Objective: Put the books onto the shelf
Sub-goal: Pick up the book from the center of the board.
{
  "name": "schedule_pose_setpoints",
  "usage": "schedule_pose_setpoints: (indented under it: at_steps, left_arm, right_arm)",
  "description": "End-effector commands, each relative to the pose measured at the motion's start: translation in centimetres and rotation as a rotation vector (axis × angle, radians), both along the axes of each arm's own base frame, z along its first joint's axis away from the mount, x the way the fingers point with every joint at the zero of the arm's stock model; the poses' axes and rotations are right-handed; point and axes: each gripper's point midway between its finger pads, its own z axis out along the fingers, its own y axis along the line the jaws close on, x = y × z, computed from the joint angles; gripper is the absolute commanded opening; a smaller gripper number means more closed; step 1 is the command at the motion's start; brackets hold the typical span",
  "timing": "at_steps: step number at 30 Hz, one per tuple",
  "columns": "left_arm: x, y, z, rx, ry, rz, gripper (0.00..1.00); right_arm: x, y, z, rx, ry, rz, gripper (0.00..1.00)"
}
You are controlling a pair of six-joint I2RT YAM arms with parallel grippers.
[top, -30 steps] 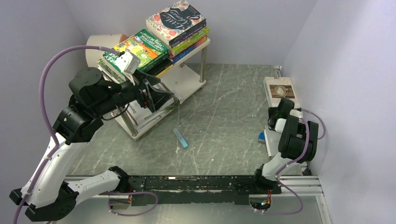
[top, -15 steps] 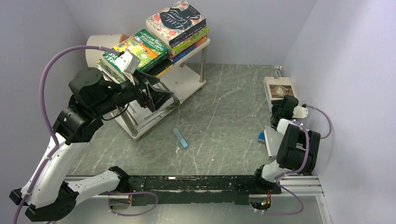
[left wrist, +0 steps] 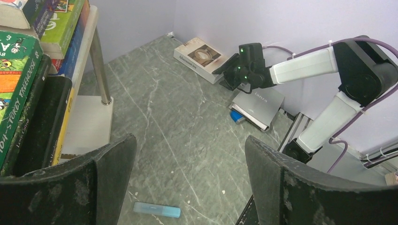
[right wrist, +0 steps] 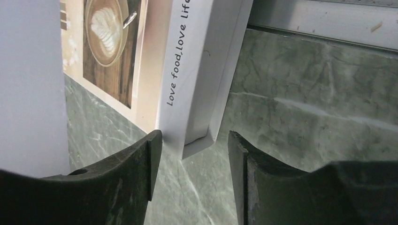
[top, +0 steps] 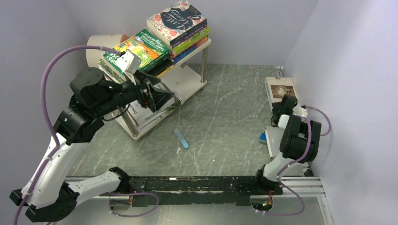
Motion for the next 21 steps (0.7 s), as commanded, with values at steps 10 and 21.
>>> schedule_pose_setpoints:
  at_steps: [10, 21]
  left_arm:
    - [0.0, 0.4, 0.9, -0.001, -0.016, 0.015, 0.89]
    - [-0.2, 0.5, 0.8, -0.011, -0.007, 0.018, 0.89]
  right_arm:
    - [2.3, -1.1, -0.5, -0.025, -0.011, 0.024, 0.28]
    - [2.5, 1.2, 0.8, 0.018, -0.106, 0.12, 0.0]
